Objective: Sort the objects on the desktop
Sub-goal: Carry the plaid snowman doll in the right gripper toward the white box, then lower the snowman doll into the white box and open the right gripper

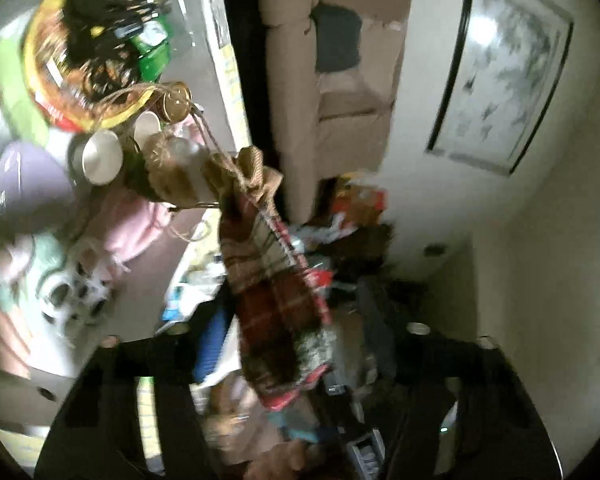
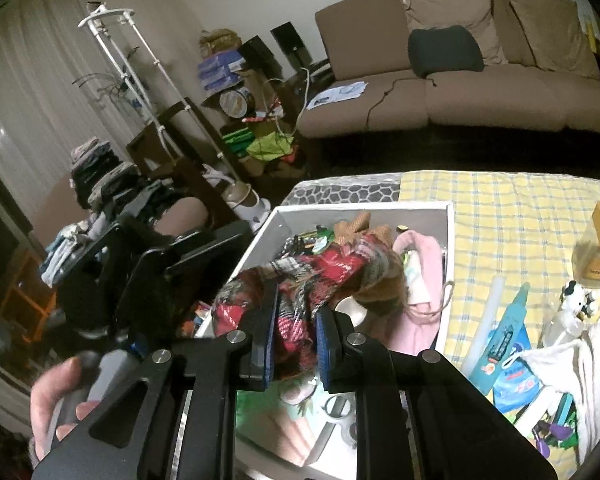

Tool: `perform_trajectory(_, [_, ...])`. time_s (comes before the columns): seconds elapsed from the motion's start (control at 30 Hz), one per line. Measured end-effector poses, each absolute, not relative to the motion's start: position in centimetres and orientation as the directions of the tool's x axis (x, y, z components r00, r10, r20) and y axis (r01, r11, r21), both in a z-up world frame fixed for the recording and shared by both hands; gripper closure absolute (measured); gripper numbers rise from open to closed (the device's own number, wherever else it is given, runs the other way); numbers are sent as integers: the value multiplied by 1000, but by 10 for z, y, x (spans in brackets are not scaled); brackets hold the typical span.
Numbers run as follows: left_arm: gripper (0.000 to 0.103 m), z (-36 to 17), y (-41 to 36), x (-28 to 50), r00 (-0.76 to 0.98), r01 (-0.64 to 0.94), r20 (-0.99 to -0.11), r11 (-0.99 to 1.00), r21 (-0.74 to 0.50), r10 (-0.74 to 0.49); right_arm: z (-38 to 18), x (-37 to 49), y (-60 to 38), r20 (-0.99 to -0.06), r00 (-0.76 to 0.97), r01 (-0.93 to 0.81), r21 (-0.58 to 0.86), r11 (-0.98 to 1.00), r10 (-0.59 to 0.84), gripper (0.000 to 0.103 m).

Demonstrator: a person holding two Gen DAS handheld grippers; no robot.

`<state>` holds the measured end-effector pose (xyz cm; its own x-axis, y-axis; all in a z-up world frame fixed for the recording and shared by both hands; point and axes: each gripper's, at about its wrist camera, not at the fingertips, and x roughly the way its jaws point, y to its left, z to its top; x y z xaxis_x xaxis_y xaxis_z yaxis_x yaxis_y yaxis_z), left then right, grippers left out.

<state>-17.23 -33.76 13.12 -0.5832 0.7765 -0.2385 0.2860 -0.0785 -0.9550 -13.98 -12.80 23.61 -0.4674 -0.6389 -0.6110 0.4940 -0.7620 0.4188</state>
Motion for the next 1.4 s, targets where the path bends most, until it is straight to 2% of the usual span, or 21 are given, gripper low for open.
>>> perform_trajectory(0.03, [76,133,-337,-177,-575,292,-265,-108,-950,774,236,-142,-128,-610,-473,490,418,-765,-636,87])
perform_trajectory(0.13, [84,145,-330,-195,-551,283,-337,-209,-936,763,237,-149,-126,-605,-490,477,416,-774,-627,87])
perform_trajectory(0.3, [86,177,-325,-229,-545,239,-365,-277,-931,755,249,-167,-126,-601,-536,469,372,-801,-593,87])
perform_trajectory(0.43, [85,245,-318,-236,-568,74,-320,-340,-938,759,292,-173,-123,-520,-630,494,303,-815,-576,87])
perform_trajectory(0.53, [85,257,-314,-235,-562,65,-333,-360,-931,757,308,-166,-121,-472,-672,521,246,-817,-571,87])
perform_trajectory(0.63, [84,222,-314,-224,-525,145,-397,-381,-913,753,279,-166,-121,-523,-639,509,263,-820,-564,87])
perform_trajectory(0.87, [81,84,-311,-167,-363,353,-555,-441,-825,749,132,-133,-124,-718,-435,431,364,-826,-543,87])
perform_trajectory(0.93, [81,54,-309,-154,-319,392,-576,-449,-803,753,101,-122,-125,-764,-380,406,370,-836,-522,87])
perform_trajectory(1.0, [75,41,-309,-145,-318,400,-573,-441,-803,755,88,-113,-124,-777,-372,400,359,-843,-507,88])
perform_trajectory(1.07, [75,41,-309,-142,-318,399,-588,-457,-795,744,90,-103,-127,-780,-400,426,307,-851,-481,87])
perform_trajectory(1.17, [75,48,-303,-145,-309,387,-606,-485,-784,733,92,-103,-125,-792,-394,408,304,-861,-466,86])
perform_trajectory(1.2, [71,51,-302,-148,-307,383,-613,-495,-780,728,92,-102,-126,-800,-392,416,286,-863,-454,79])
perform_trajectory(1.23, [59,55,-303,-150,-317,381,-619,-501,-777,719,94,-102,-131,-816,-384,424,260,-867,-432,74])
perform_trajectory(1.27, [51,62,-303,-147,-325,379,-626,-508,-773,709,97,-103,-136,-830,-381,431,232,-872,-409,69])
perform_trajectory(1.3, [39,69,-306,-146,-345,377,-635,-517,-768,691,99,-100,-137,-828,-392,437,215,-873,-400,60])
perform_trajectory(1.33, [31,78,-309,-143,-372,371,-641,-525,-766,671,104,-97,-134,-823,-412,444,192,-875,-390,55])
perform_trajectory(1.37, [29,82,-307,-139,-384,365,-647,-535,-762,660,111,-93,-129,-810,-446,454,162,-876,-380,50])
perform_trajectory(1.4, [22,90,-309,-137,-394,357,-657,-552,-754,642,118,-90,-124,-795,-473,466,141,-874,-381,50])
